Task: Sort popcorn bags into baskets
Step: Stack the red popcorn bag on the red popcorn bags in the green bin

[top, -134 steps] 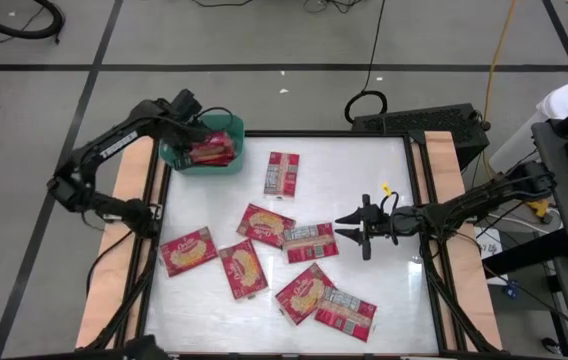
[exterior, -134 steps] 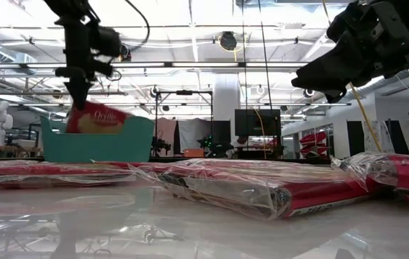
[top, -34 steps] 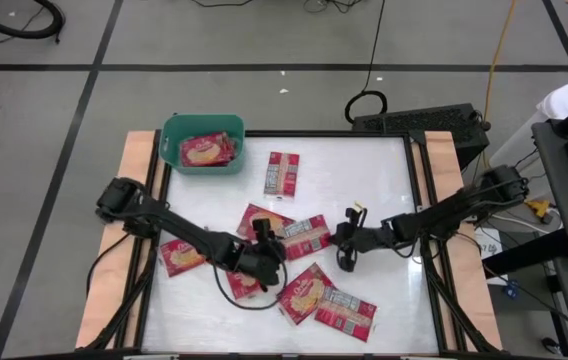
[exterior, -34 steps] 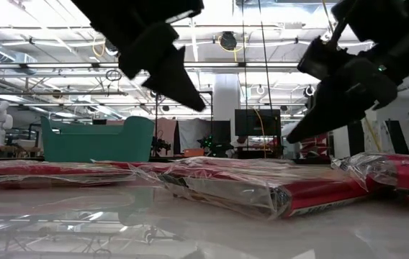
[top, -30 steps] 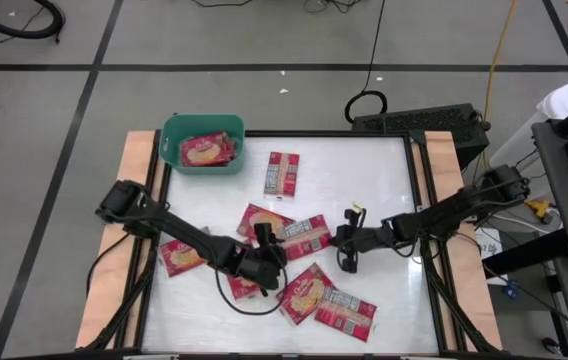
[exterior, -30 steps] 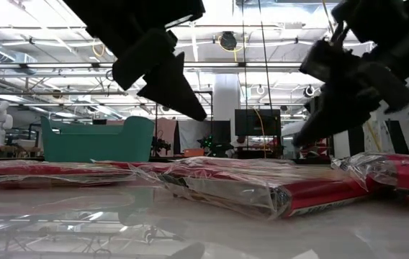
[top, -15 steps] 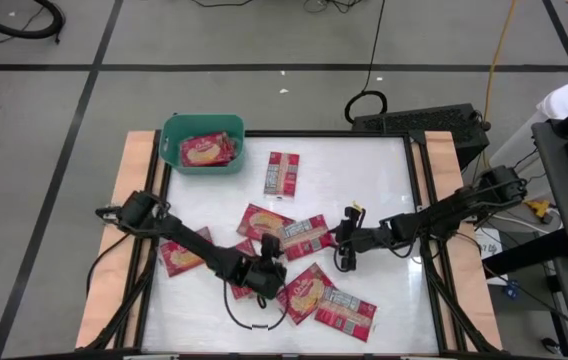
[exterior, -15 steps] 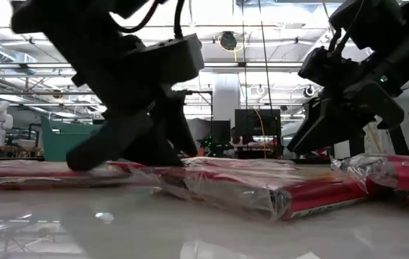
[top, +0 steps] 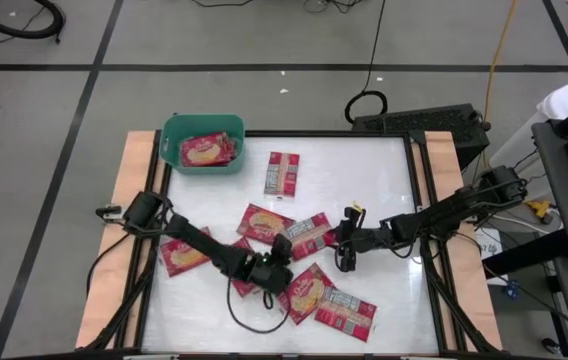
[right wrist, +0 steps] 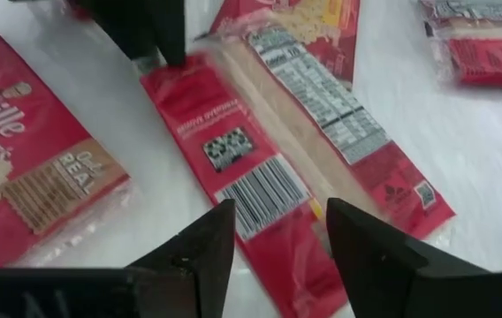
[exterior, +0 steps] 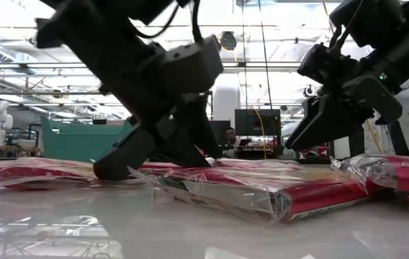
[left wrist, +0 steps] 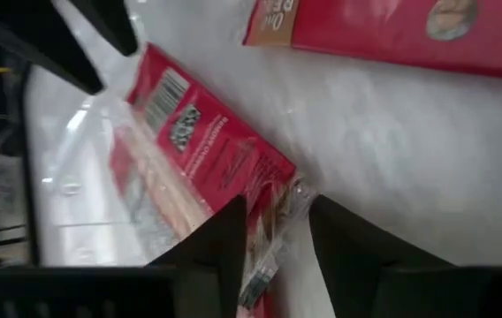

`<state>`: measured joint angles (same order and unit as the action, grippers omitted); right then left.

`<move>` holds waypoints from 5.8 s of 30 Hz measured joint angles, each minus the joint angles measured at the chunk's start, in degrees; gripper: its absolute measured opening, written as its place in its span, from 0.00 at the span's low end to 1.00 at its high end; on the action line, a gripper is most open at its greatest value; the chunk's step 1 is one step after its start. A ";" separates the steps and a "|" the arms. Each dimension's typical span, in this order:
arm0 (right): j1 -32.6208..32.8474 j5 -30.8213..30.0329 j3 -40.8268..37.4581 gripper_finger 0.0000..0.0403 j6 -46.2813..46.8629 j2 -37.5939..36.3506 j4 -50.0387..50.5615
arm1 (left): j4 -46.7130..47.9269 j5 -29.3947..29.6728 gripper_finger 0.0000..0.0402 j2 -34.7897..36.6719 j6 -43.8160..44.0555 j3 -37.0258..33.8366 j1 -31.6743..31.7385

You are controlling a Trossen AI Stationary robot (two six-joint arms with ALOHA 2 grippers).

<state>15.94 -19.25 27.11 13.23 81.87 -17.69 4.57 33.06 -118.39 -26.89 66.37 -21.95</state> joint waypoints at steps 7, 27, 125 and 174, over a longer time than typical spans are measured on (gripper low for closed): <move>0.59 0.02 0.00 0.42 -0.25 0.00 -1.27 | -0.38 -3.82 0.09 -0.07 -0.02 -0.06 3.26; 4.97 -12.01 0.02 0.42 -6.59 -14.30 2.48 | -3.27 -2.14 0.00 16.76 18.02 -0.31 8.64; -25.74 13.84 23.34 0.02 -10.68 -12.25 28.04 | -6.64 -4.77 0.56 43.07 24.07 -14.52 20.17; -26.01 1.49 23.25 0.35 -17.42 -11.15 26.46 | 16.93 -25.04 0.04 62.16 20.55 -14.49 45.59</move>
<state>-10.06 -17.76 50.36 -4.19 70.72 8.76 21.50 8.03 -56.23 -6.35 51.88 23.65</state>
